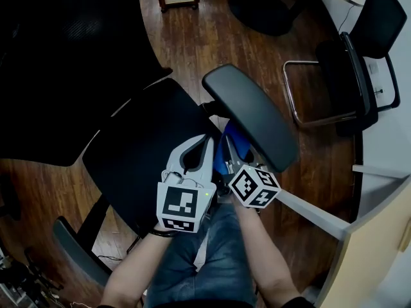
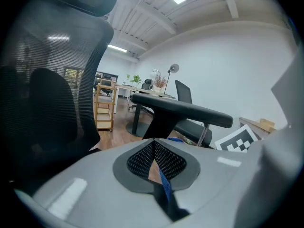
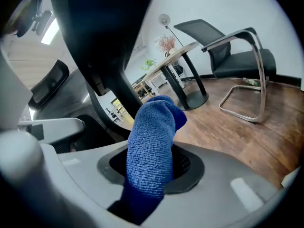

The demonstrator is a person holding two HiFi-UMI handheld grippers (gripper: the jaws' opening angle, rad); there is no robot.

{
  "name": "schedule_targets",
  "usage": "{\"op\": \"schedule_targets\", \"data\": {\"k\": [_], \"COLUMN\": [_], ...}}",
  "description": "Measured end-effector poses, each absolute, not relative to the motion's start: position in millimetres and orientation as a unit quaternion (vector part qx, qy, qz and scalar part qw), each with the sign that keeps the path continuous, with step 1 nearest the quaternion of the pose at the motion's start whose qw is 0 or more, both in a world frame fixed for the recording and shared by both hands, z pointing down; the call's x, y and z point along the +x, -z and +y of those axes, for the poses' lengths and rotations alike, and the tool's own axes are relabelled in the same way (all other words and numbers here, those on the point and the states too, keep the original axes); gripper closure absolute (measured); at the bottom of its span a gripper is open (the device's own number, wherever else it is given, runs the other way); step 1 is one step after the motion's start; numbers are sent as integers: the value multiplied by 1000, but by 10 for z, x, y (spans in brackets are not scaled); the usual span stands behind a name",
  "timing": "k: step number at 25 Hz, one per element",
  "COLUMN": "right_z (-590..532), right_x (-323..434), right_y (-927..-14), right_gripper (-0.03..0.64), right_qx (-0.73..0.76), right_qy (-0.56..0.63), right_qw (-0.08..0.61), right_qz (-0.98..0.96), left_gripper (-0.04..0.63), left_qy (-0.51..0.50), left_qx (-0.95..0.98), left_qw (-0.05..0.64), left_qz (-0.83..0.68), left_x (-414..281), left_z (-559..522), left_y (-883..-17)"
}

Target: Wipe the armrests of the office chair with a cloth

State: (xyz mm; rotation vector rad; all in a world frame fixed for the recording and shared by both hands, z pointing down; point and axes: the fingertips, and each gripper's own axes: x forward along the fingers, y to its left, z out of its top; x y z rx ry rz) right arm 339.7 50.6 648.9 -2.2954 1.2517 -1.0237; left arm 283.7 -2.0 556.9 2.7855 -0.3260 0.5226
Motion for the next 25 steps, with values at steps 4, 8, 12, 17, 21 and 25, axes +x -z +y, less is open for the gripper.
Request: {"op": "schedule_targets", "data": {"k": [4,8,12,17,21,25], "right_z": [562,589,604,493,162,-293], "right_x": [3382,3352,3280,2902,2775,2815], "right_y": [-6275,-6129,-6192,-6550,-6761,-6836], "right_gripper": [476,477,476,476,476,476], "right_qx": [-814,-818,-817,-800,-782,-763], "right_qy": [342,336,344,374,389,393], "right_qw": [163,163,156,133,150,187], "right_qz": [440,438,435,451,463,478], "left_gripper": [592,592,592,591,592,592], "left_qy": [-180,-182,-178,-180,-184,-187], "left_qx": [966,965,962,958,954,954], "left_qw": [147,151,160,169,172,165], "left_qz": [-109,-111,-128,-146,-162,-168], "left_x": [2835,2772,2719,2607,2523,2456], "left_z": [36,46,-31,-182,-311,-460], "left_y": [-5477,-5396,-5404,-5587,-5723,-5802]}}
